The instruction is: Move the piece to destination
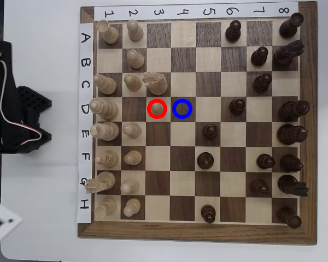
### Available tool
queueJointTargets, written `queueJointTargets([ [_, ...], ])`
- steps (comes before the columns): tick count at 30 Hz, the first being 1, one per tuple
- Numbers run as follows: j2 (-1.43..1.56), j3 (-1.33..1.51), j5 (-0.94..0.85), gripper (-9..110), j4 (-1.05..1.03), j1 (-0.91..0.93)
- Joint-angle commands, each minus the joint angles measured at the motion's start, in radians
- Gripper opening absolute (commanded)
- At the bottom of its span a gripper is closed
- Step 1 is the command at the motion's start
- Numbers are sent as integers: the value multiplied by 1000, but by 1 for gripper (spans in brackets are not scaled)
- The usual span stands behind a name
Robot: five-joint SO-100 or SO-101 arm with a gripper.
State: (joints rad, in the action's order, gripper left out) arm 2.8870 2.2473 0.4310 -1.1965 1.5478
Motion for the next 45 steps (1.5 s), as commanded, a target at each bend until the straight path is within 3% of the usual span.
queueJointTargets([
  [1, -342, -775, 253, 0, -140, -118],
  [6, -503, -1060, 485, 0, -186, -244],
  [13, -545, -1134, 696, 0, 3, -459],
  [24, -627, -1256, 1048, 0, -135, -890],
  [36, -678, -1183, 1197, 3, -474, -1201],
  [45, -723, -1103, 1296, 4, -528, -1308],
])
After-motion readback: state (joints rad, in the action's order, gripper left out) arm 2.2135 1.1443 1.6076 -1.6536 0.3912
